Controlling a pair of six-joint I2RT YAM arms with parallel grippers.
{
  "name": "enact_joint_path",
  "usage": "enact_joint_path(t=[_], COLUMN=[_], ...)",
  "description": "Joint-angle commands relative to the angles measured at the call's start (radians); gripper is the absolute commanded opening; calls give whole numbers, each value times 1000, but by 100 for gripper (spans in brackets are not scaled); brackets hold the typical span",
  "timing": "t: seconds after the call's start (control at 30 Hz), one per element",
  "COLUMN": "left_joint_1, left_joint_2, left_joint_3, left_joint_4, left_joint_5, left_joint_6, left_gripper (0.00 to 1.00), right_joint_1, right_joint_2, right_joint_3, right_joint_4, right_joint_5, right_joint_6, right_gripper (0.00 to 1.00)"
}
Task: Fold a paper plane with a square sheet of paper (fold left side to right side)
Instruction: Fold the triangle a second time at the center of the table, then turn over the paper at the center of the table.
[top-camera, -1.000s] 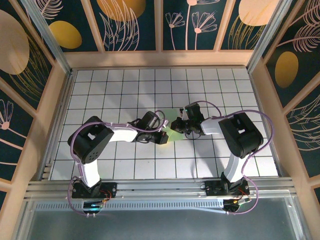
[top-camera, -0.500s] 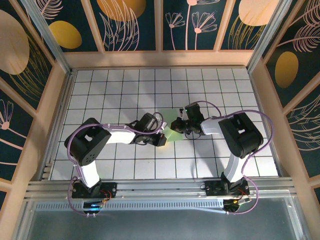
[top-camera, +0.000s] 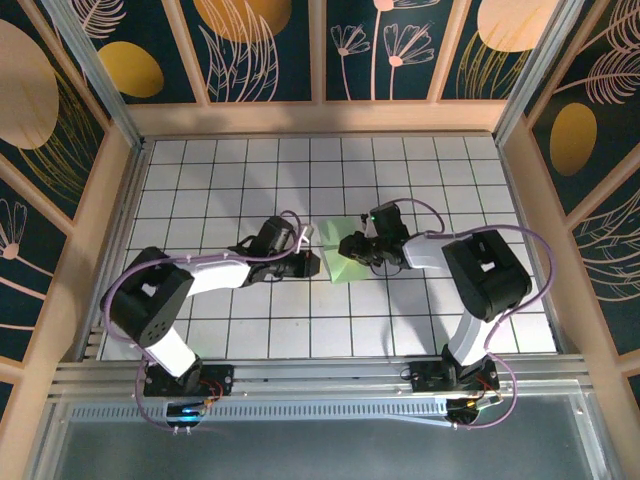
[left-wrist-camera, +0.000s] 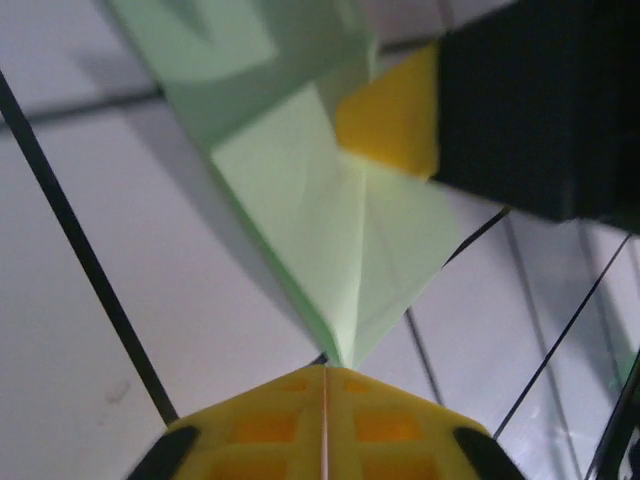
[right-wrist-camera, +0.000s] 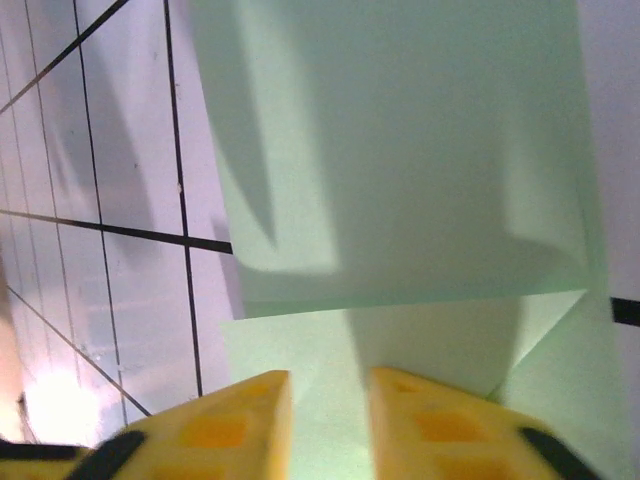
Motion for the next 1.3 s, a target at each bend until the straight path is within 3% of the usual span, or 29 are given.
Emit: enact_joint_path(t=[0.0, 0.2, 0.4, 0.53, 0.77, 1.27], left_joint_1=[12, 73, 106, 104, 81, 33], left_joint_2=[-64, -147, -69, 14, 153, 283], left_joint_3=[-17, -104, -89, -68, -4, 98], left_joint_4=[73, 196, 285, 338, 380, 288], left_joint_5=[-73, -162, -76, 7, 92, 37], left_joint_6=[-75, -200, -244, -249, -246, -218], left_gripper=[20, 53, 56, 53, 51, 47], right_joint_1=[0, -38, -139, -196, -206, -207], right_joint_2=[-77, -185, -258, -262, -247, -251], right_joint_3=[44, 30, -41, -77, -114, -124], right_joint_4=[-51, -108, -100, -68, -13, -20], right_joint_5=[57, 135, 135, 83, 48, 38], right_joint_6=[-19, -65, -87, -76, -41, -42], right_gripper=[41, 68, 86, 87, 87, 84])
